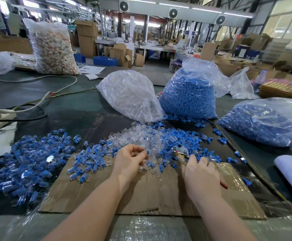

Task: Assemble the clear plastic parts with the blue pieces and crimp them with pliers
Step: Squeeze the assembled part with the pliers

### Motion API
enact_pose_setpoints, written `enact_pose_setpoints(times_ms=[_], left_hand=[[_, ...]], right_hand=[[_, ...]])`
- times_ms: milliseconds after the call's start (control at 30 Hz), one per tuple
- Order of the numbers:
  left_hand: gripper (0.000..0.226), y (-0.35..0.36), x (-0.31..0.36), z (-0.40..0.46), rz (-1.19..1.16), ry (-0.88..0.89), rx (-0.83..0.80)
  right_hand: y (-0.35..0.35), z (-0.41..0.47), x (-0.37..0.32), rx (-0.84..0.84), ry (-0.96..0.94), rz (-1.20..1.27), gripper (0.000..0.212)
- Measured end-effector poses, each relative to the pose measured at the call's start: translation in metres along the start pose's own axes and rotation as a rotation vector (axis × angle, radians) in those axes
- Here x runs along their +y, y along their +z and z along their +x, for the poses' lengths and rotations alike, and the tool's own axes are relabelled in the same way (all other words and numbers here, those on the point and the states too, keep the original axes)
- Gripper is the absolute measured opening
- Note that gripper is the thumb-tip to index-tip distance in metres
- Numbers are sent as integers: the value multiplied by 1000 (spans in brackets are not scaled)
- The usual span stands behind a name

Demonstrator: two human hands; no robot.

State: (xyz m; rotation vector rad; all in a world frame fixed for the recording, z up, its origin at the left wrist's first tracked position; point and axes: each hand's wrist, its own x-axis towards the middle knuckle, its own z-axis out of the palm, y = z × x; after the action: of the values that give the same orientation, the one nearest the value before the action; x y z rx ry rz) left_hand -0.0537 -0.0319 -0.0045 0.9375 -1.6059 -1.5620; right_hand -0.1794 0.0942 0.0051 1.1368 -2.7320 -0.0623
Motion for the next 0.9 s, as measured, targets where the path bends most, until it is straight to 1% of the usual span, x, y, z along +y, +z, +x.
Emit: enact_pose_setpoints(times_ms=[33, 67, 100, 167, 200, 233, 333, 433, 467, 533, 633, 667, 900], left_hand=[[4, 0, 3, 2, -32, -22, 3], [5, 1, 6, 4, -59, -50, 4], [5, 1, 8, 5, -80, -81, 4], [5, 3, 10, 8, -106, -131, 9], [5, 4, 10, 9, -111, -148, 14], [5, 4, 10, 10, -113, -161, 21], [4, 4, 10, 14, -122, -189, 33], [3, 3, 10, 17, -131, -208, 48], [5, 4, 10, 17, -131, -215, 55], [6, 4, 10, 18, -131, -227, 73], [6, 6, 10, 19, -124, -235, 103], [6, 6, 11, 20, -123, -233, 111], [3, 8, 12, 21, -92, -237, 149]], right_hand=[[-6, 3, -1, 17, -46, 106, 26], [-12, 6, -2, -7, -85, 258, 29], [-19, 7, -4, -82, -113, 438, 35], [-33, 8, -10, -309, -101, 801, 41], [-38, 8, -12, -390, -90, 904, 41], [-43, 6, -12, -442, -97, 928, 41], [-46, 4, -9, -530, -99, 901, 41], [-45, 5, -12, -671, -92, 1062, 25], [-45, 5, -14, -697, -91, 1074, 25], [-45, 7, -14, -722, -91, 1050, 27], [-45, 10, -14, -745, -143, 1029, 10], [-45, 11, -14, -754, -152, 1023, 7], [-45, 14, -16, -746, -164, 1004, 8]])
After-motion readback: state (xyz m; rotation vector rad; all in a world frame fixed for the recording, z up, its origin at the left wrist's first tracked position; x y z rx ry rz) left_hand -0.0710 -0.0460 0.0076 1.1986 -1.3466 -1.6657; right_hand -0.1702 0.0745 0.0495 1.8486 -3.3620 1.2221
